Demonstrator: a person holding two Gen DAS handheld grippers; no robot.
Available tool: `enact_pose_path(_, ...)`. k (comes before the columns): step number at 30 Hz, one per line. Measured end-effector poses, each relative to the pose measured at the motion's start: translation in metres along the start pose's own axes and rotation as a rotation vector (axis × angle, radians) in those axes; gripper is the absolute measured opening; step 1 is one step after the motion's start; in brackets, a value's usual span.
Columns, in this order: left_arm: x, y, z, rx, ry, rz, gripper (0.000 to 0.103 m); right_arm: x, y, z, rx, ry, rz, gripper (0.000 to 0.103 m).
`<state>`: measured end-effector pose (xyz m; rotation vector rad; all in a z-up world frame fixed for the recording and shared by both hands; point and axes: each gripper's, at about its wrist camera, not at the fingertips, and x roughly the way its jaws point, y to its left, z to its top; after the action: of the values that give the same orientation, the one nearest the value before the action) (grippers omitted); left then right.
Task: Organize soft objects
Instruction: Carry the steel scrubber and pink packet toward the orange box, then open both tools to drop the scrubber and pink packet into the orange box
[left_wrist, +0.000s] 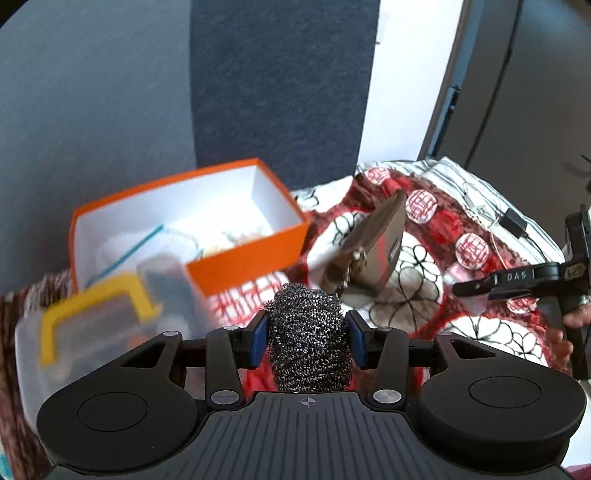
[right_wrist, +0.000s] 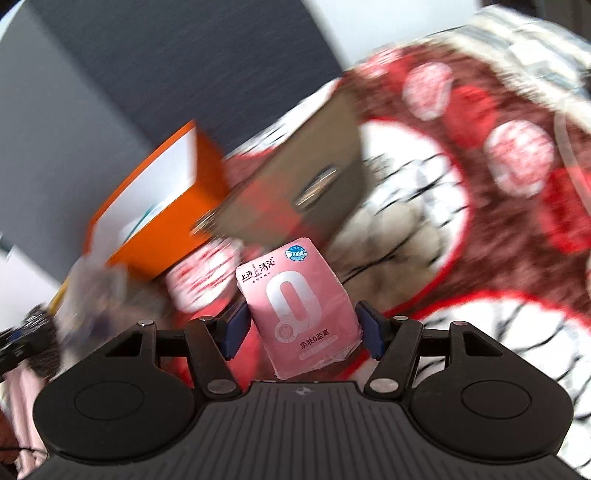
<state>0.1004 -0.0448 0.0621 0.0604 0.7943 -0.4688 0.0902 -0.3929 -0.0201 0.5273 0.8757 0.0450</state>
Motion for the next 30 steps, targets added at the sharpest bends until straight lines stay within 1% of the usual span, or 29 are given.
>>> enact_pose_path(4,0.017,0.002,0.024,0.010,-0.009,0.018,0.103,0.001,-0.020,0.035,0.027,-0.081,-0.108,0.068)
enact_pose_path(6,0.026,0.006,0.035,0.006,-0.014,0.030,0.103,0.002,-0.024,0.054,0.027,-0.119,-0.150,0.068)
enact_pose_path(9,0.038,0.014,0.051,-0.007,-0.023,0.060,0.103,0.003,-0.021,0.086,0.013,-0.180,-0.168,0.068)
enact_pose_path(11,0.046,0.022,0.062,-0.027,-0.032,0.080,0.103,0.006,-0.010,0.106,-0.018,-0.216,-0.157,0.068)
enact_pose_path(13,0.053,0.032,0.071,-0.054,-0.043,0.096,0.103,0.009,0.005,0.120,-0.052,-0.236,-0.124,0.068)
enact_pose_path(15,0.059,0.046,0.078,-0.078,-0.056,0.119,0.103,0.017,0.026,0.130,-0.095,-0.234,-0.073,0.068)
enact_pose_path(17,0.068,0.060,0.085,-0.112,-0.060,0.152,0.103,0.029,0.052,0.132,-0.153,-0.221,-0.011,0.068)
enact_pose_path(22,0.084,0.092,0.090,-0.196,-0.054,0.232,0.103,0.065,0.122,0.123,-0.275,-0.137,0.160,0.068)
enact_pose_path(24,0.088,0.101,0.088,-0.220,-0.048,0.255,0.103,0.082,0.148,0.120,-0.325,-0.093,0.209,0.068)
enact_pose_path(27,0.095,0.115,0.085,-0.252,-0.030,0.291,0.103,0.107,0.182,0.114,-0.386,-0.042,0.252,0.068)
enact_pose_path(30,0.099,0.130,0.082,-0.286,-0.013,0.317,0.103,0.128,0.208,0.110,-0.420,-0.011,0.272,0.068)
